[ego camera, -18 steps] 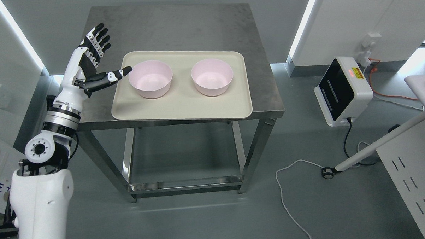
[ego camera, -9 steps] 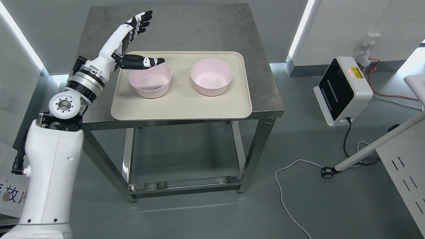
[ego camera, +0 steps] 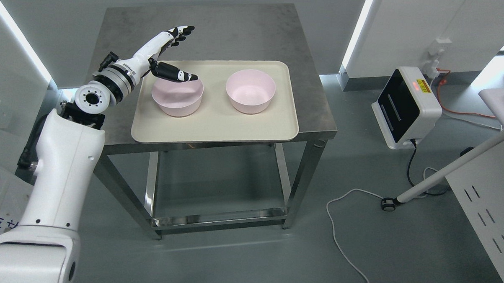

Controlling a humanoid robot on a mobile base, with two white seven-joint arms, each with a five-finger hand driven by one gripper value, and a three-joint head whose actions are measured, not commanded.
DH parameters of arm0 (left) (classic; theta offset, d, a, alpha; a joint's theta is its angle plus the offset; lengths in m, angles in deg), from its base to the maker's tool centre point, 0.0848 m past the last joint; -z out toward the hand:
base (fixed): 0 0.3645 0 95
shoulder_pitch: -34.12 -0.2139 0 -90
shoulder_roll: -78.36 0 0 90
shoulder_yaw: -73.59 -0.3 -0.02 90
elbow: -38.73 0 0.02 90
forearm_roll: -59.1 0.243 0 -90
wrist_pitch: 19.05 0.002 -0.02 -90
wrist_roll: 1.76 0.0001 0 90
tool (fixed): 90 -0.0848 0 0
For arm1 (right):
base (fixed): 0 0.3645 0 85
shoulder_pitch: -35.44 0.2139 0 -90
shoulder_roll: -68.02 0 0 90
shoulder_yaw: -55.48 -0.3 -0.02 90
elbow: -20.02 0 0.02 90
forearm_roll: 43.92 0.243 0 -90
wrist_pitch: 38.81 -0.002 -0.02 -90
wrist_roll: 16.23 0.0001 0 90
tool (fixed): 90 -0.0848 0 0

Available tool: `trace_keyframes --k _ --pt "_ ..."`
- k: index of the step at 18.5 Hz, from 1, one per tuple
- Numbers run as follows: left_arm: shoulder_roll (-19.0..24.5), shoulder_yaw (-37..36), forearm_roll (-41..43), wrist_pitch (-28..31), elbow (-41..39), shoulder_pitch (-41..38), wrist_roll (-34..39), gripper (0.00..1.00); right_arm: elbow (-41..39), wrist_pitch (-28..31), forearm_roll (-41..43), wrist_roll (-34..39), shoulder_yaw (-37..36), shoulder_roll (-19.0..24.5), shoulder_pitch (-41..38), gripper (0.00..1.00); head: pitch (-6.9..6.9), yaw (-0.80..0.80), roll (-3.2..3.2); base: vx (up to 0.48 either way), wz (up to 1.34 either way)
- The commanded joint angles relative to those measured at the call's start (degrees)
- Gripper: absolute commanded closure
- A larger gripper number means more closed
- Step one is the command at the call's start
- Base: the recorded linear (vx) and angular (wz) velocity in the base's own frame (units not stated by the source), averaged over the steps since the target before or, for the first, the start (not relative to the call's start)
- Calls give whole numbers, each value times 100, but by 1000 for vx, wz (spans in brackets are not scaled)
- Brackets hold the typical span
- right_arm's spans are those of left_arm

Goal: Stack pink IKEA bowls on left shelf middle
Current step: 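Lower the left hand fingers into the nearer pink bowl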

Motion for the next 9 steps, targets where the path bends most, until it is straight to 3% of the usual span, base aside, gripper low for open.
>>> trace_keyframes --k 1,6,9 --pt "646 -39 156 0 1202 259 -467 7 -193 4 0 2 -62 -100 -167 0 0 0 0 0 0" --pt "734 -144 139 -1 1123 311 -994 7 -193 4 0 2 -70 -100 -167 0 0 0 0 0 0" --pt "672 -214 165 -1 1123 416 -1075 12 -193 4 0 2 -62 -100 -167 0 0 0 0 0 0"
